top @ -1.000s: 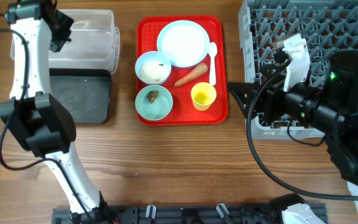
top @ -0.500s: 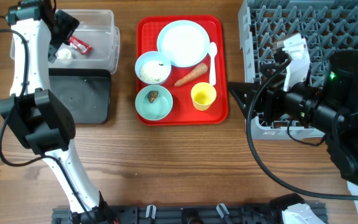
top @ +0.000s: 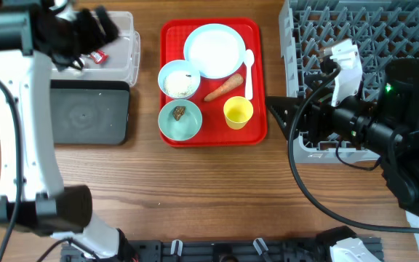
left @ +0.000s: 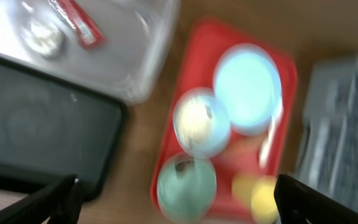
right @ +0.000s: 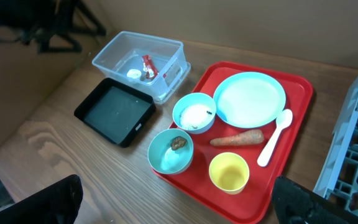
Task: Sort waste into correct bins and load items into the dishwasher rack
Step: 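Carry the wrapper left and drop it into the clear bin, then grasp the rim of the light-green bowl with the left gripper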
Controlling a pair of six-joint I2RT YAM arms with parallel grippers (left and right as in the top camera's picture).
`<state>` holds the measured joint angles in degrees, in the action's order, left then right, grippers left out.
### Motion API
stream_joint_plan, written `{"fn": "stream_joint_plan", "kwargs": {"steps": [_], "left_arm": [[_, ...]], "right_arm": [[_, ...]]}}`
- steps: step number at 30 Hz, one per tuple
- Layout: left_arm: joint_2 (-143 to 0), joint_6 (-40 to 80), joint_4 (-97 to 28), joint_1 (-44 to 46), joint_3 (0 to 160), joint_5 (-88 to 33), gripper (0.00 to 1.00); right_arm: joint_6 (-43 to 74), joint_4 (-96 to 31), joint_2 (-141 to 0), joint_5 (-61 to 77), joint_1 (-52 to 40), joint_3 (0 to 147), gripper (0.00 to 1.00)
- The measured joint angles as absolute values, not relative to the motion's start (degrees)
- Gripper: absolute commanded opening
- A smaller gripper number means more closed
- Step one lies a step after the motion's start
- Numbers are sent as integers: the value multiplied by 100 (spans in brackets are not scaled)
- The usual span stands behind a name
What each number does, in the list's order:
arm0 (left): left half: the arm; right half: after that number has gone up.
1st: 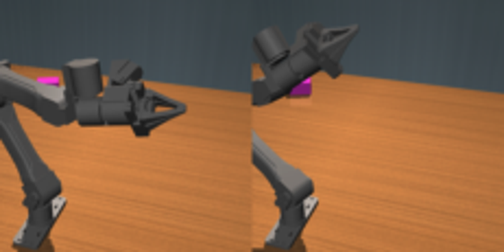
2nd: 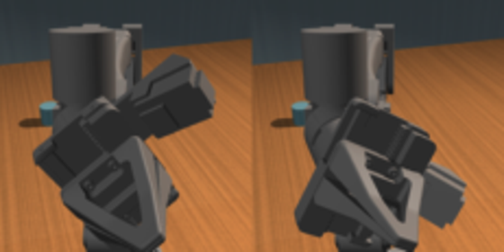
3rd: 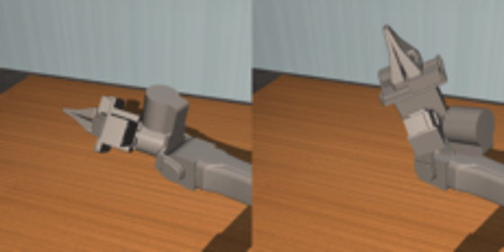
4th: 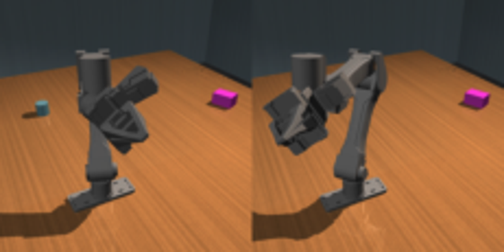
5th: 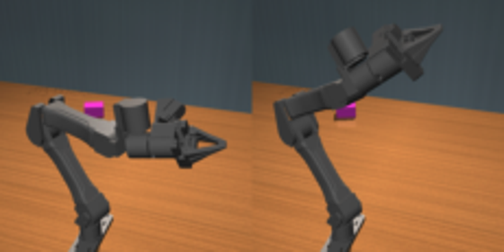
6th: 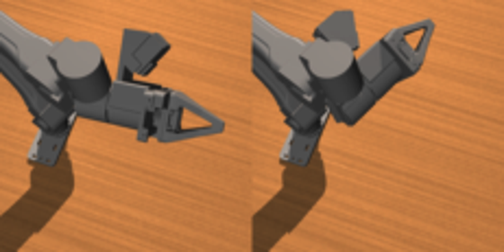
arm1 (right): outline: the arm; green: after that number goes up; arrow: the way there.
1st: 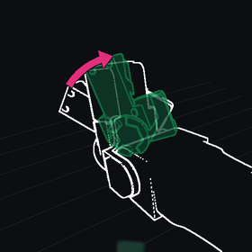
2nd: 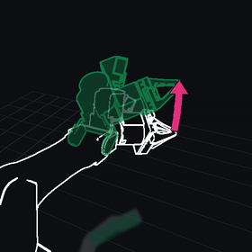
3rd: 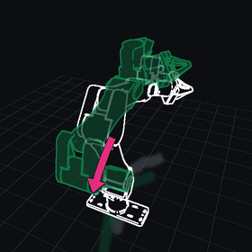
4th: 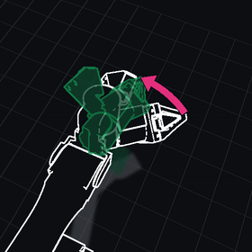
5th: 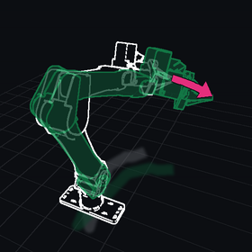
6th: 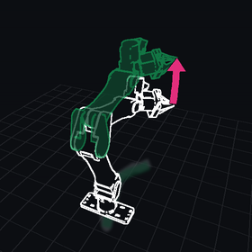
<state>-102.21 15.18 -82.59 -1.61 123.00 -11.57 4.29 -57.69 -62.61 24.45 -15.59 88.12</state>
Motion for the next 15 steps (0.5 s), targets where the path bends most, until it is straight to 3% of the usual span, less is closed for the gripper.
{"fn": "stream_joint_plan", "kwargs": {"steps": [7,12,15], "left_arm": [[-10254,1072,-9024,799,11893,-1234,90],[-10285,1076,-8215,1704,10796,-1245,82],[-10342,1343,-7526,2193,9942,-1184,71]], "right_arm": [[429,-5780,-6285,2445,-1559,8812,100],[429,-5787,-6379,2445,-1559,8814,100],[429,-5789,-6473,2445,-1559,8814,99]]}}
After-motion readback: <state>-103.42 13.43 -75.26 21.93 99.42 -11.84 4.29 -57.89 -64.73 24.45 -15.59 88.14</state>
